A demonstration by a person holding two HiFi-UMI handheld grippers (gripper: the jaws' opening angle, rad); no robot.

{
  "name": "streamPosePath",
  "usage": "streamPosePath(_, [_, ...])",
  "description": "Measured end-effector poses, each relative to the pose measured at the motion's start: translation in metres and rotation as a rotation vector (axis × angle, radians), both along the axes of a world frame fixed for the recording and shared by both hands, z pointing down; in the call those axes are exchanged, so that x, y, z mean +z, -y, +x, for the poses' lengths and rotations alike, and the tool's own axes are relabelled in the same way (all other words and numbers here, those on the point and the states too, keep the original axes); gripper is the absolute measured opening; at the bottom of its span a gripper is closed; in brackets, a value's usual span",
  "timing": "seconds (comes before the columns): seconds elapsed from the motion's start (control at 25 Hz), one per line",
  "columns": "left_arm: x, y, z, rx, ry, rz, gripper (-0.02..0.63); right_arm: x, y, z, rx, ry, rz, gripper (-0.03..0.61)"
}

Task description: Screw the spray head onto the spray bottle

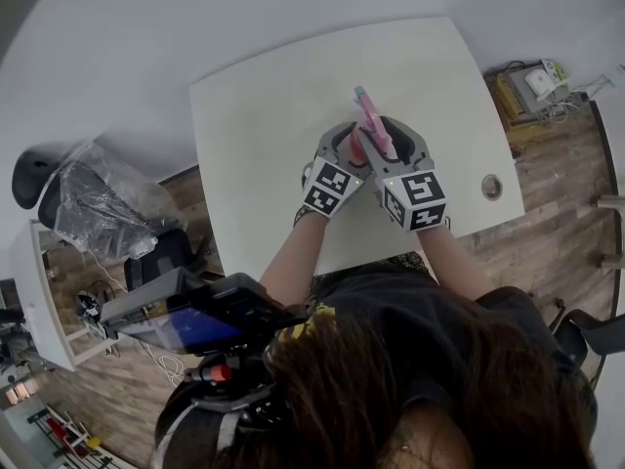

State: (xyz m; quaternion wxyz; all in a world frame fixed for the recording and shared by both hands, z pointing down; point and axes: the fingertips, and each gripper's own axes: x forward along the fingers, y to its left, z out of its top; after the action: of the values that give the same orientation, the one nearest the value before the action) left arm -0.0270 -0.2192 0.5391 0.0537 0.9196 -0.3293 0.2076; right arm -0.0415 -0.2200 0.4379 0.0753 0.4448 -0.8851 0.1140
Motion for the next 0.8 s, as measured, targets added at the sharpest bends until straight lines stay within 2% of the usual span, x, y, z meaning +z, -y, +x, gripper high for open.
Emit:
streamPosePath(0.16, [0.001, -0.001, 0.000, 0.003, 0.006, 0.001, 0.371, 0.000, -0.006, 0.000, -0.029, -0.017, -0.005, 0.172])
streamPosePath(0.32, [0.001, -0.002, -0.001, 0.009, 0.013, 0.002, 0.370, -0.010, -0.014, 0.001, -0.130, -0.051, 0.037, 0.184])
streamPosePath(0.52, [0.002, -0.001, -0.002, 0.014, 0.018, 0.002, 0.371, -0.012, -0.017, 0.004, -0.375, -0.130, 0.064, 0.183])
streamPosePath(0.8, [0.002, -0.002, -0.001, 0.014, 0.026, 0.005, 0.370, -0.007, -0.013, 0.006, -0.649, -0.194, -0.008, 0.183])
